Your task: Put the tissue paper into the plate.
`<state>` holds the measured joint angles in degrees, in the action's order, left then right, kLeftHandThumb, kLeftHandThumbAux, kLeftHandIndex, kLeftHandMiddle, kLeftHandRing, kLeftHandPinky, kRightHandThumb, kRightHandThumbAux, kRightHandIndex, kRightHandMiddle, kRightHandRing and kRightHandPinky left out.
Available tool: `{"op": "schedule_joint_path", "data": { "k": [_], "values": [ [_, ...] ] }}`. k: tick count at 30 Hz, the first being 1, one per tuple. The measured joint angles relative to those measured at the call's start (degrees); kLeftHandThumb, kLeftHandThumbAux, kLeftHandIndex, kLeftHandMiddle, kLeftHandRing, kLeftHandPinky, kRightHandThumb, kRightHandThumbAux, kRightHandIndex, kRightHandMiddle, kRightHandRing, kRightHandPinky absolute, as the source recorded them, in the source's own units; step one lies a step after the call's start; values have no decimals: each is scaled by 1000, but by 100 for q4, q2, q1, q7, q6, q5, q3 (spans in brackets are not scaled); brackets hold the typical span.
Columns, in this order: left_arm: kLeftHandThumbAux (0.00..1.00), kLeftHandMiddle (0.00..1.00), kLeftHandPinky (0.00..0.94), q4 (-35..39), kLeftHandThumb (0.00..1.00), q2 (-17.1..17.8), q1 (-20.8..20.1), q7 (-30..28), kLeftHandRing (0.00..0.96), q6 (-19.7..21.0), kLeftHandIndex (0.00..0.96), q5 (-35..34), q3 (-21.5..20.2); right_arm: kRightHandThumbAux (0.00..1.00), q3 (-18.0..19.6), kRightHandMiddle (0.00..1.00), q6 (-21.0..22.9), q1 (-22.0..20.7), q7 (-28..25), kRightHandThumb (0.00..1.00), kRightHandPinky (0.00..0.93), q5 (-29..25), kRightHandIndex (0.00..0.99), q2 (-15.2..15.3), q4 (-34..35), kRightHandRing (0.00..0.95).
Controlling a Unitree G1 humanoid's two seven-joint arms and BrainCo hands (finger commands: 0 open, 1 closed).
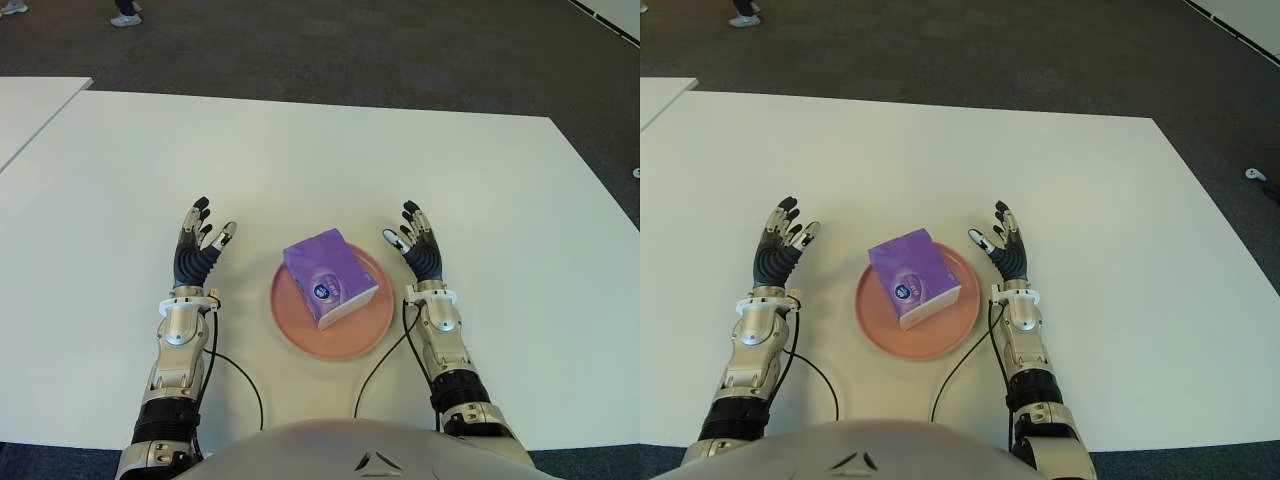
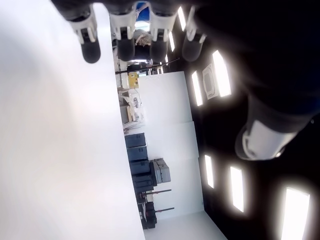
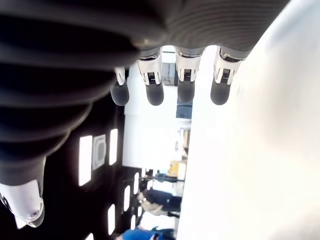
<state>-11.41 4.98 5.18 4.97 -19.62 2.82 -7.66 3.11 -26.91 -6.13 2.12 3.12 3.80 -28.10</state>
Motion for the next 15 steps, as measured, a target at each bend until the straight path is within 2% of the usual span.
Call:
{"op": "schedule_joint_path", "data": {
  "k": [15],
  "values": [
    [564, 0, 0, 2, 0, 0, 0, -117, 0, 5, 0, -30, 17, 545, 51, 0, -18, 204, 1, 10, 0, -26, 0, 61, 198, 0]
  ]
}}
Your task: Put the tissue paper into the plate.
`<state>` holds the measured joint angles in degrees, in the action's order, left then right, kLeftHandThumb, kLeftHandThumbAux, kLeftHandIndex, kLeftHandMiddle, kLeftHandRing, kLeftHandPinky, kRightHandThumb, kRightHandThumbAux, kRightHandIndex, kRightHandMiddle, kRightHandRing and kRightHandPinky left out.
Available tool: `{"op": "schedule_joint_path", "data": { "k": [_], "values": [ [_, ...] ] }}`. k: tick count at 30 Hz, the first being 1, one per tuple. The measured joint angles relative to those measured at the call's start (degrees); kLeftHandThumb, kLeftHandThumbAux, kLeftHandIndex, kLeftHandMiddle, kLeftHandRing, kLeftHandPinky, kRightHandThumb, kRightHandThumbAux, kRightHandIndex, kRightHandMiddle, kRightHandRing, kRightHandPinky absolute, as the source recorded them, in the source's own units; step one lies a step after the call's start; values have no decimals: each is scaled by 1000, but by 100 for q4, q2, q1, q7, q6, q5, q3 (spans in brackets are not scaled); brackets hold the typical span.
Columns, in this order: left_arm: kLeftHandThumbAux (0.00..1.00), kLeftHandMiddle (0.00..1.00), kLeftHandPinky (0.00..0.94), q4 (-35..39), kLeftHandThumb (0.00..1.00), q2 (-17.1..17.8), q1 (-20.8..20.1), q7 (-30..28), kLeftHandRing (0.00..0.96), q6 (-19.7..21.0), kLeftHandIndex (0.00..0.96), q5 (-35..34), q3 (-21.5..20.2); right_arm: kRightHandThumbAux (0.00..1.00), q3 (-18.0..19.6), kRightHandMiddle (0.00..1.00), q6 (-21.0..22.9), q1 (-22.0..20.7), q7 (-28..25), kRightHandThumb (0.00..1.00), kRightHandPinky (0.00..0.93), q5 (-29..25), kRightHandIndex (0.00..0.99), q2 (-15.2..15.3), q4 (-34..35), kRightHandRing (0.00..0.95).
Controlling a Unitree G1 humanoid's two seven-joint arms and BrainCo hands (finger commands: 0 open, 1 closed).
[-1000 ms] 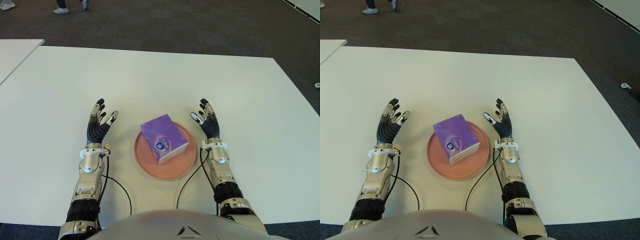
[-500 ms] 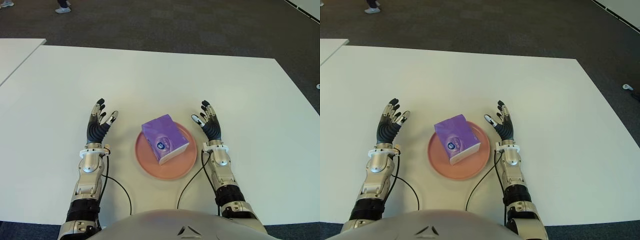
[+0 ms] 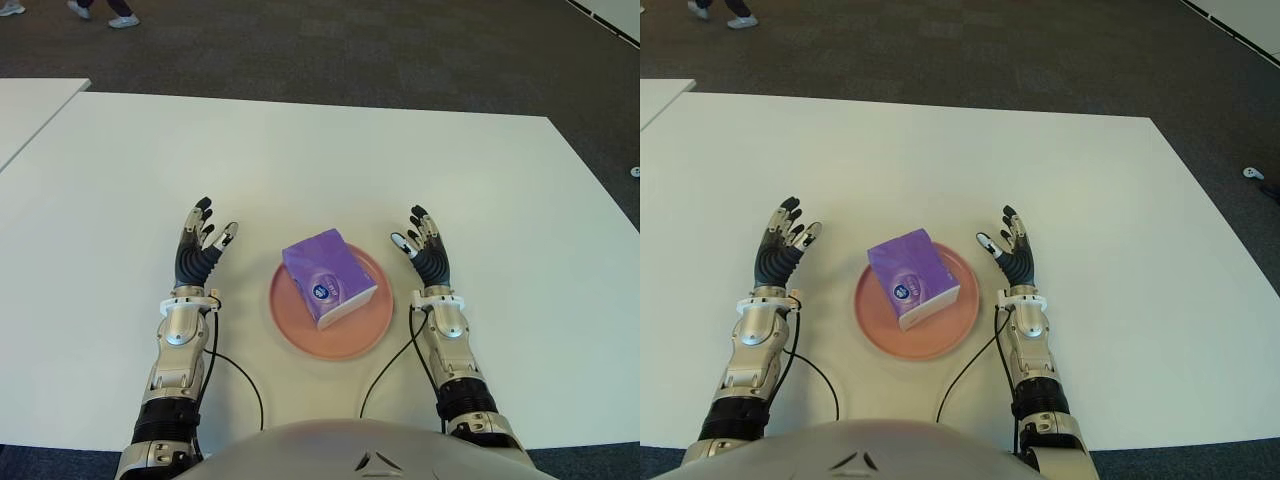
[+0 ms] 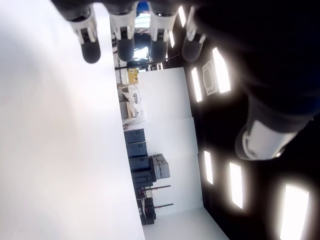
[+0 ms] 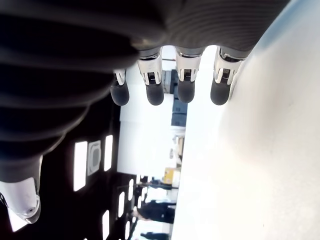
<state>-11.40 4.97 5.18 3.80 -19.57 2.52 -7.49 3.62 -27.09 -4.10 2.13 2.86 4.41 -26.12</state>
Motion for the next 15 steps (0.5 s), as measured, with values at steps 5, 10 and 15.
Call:
{"op": "schedule_joint_path", "data": {
  "k": [5, 10, 15],
  "values": [
    [568, 0, 0, 37, 0, -8, 21, -26, 0, 46, 0, -6, 36, 542, -16, 0, -94, 32, -8, 8, 0, 9, 0, 6, 0, 0],
    [562, 0, 0, 173, 0, -44, 72, -54, 0, 101, 0, -35, 116, 548, -31, 0, -187, 45, -30, 8, 0, 16, 0, 20, -24, 0],
    [555, 0, 0, 280, 0, -61, 81, -128, 0, 177, 0, -48, 197, 552, -37, 0, -232, 55, -71, 9, 0, 14, 0, 24, -33, 0]
  ]
}}
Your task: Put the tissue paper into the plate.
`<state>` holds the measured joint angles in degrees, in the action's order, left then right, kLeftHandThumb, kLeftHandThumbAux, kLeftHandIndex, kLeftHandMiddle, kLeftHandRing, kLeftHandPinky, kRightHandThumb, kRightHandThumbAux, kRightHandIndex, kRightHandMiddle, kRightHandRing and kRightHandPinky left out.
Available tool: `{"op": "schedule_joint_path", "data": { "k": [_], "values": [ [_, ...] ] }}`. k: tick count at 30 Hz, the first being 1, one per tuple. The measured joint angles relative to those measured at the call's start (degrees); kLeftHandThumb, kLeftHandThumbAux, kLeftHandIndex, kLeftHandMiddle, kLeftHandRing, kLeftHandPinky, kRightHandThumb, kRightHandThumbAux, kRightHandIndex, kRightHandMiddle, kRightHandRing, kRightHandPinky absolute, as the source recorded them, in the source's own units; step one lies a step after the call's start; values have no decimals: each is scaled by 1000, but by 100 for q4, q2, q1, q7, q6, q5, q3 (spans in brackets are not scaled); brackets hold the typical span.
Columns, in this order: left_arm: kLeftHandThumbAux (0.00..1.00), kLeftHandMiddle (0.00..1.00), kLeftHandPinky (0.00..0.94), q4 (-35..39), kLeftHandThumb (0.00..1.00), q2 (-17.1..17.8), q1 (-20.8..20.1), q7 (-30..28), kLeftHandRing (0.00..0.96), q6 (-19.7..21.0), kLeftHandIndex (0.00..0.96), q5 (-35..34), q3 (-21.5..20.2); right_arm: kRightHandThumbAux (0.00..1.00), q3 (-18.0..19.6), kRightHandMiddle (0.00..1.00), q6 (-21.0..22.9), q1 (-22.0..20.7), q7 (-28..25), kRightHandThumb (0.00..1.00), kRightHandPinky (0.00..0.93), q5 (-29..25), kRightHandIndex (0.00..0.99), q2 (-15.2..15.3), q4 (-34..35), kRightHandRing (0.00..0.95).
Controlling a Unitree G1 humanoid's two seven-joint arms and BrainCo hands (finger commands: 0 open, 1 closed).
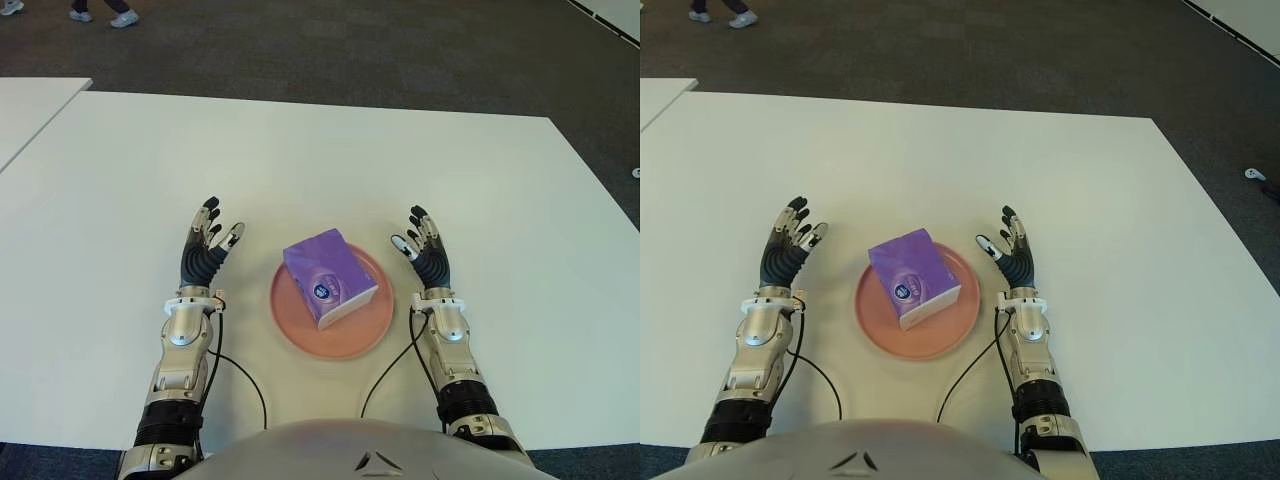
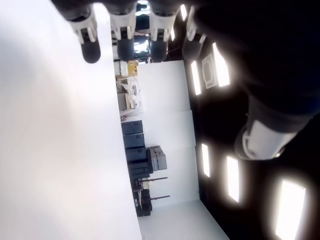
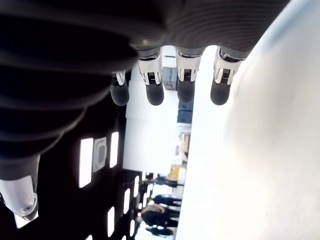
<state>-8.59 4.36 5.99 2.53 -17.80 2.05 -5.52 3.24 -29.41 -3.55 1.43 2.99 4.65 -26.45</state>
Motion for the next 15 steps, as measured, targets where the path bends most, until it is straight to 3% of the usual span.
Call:
{"op": "schedule_joint_path", "data": {
  "k": [15],
  "values": [
    [552, 0, 0, 182, 0, -1, 148, -145, 0, 49, 0, 9, 125, 546, 2, 0, 1, 37, -59, 7, 0, -10, 0, 15, 32, 0]
  ]
}}
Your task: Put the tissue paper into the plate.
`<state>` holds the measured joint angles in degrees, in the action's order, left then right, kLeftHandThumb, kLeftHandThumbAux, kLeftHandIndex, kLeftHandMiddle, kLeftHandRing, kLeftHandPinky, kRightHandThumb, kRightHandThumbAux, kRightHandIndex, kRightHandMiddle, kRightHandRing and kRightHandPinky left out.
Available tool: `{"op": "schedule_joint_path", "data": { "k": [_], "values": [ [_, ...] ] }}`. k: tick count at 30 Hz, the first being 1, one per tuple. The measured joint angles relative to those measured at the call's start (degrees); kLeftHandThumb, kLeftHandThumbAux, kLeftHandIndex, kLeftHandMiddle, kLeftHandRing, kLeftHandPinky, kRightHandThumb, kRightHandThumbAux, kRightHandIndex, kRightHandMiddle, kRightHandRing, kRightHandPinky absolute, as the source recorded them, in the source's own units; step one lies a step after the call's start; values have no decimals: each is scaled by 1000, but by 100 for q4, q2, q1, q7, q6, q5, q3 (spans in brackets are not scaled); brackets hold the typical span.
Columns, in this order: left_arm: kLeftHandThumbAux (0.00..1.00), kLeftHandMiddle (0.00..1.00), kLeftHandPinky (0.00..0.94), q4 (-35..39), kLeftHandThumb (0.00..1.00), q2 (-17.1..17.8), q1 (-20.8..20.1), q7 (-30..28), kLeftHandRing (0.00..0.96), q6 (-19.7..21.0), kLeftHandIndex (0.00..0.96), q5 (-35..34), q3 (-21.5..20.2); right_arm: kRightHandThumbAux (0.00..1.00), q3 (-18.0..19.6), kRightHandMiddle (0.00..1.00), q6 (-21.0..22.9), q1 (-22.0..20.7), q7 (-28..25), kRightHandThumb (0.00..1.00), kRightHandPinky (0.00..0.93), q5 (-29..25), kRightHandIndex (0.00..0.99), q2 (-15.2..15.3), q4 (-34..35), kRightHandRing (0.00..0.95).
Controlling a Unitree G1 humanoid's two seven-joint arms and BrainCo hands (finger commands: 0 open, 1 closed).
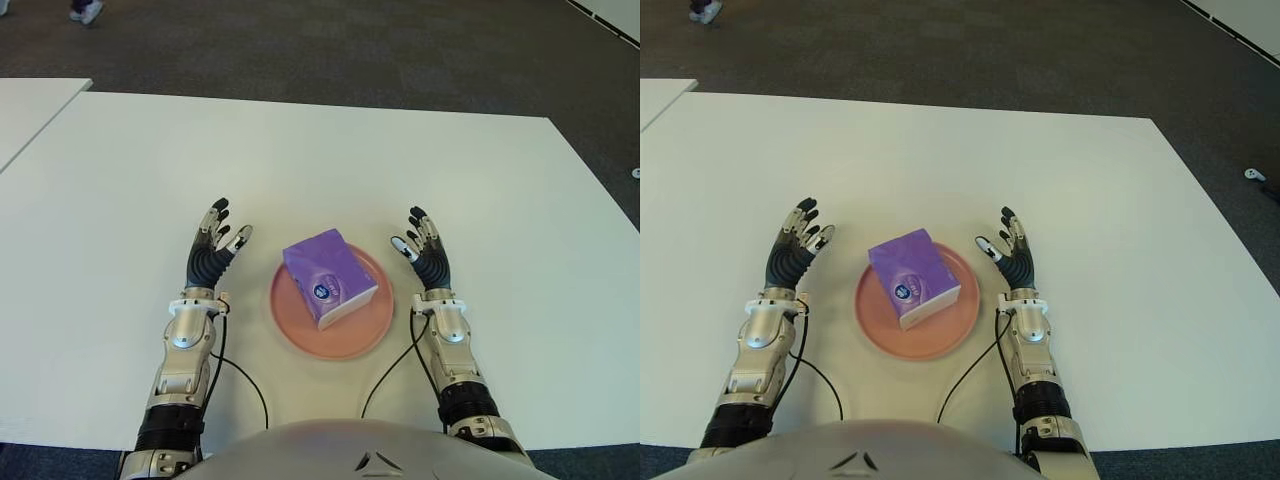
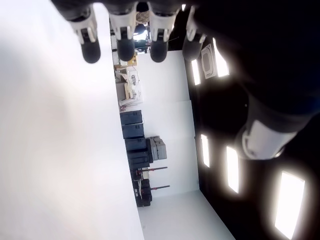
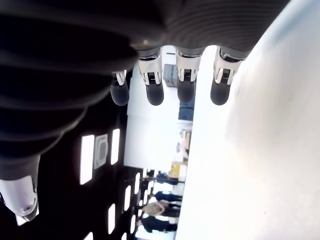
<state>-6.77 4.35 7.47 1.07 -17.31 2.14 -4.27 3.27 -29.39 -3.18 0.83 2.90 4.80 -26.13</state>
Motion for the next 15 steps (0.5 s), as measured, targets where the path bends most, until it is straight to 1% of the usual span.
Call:
{"op": "schedule_joint_path", "data": {
  "k": [8, 15],
  "values": [
    [552, 0, 0, -1, 0, 24, 13, -77, 0, -22, 0, -3, 47, 576, -1, 0, 53, 27, 6, 12, 0, -13, 0, -45, 54, 0],
    [563, 0, 0, -10, 0, 35, 12, -89, 0, -198, 0, -2, 67, 615, 11, 0, 214, 23, 12, 5, 0, -85, 0, -142, 116, 0]
  ]
}}
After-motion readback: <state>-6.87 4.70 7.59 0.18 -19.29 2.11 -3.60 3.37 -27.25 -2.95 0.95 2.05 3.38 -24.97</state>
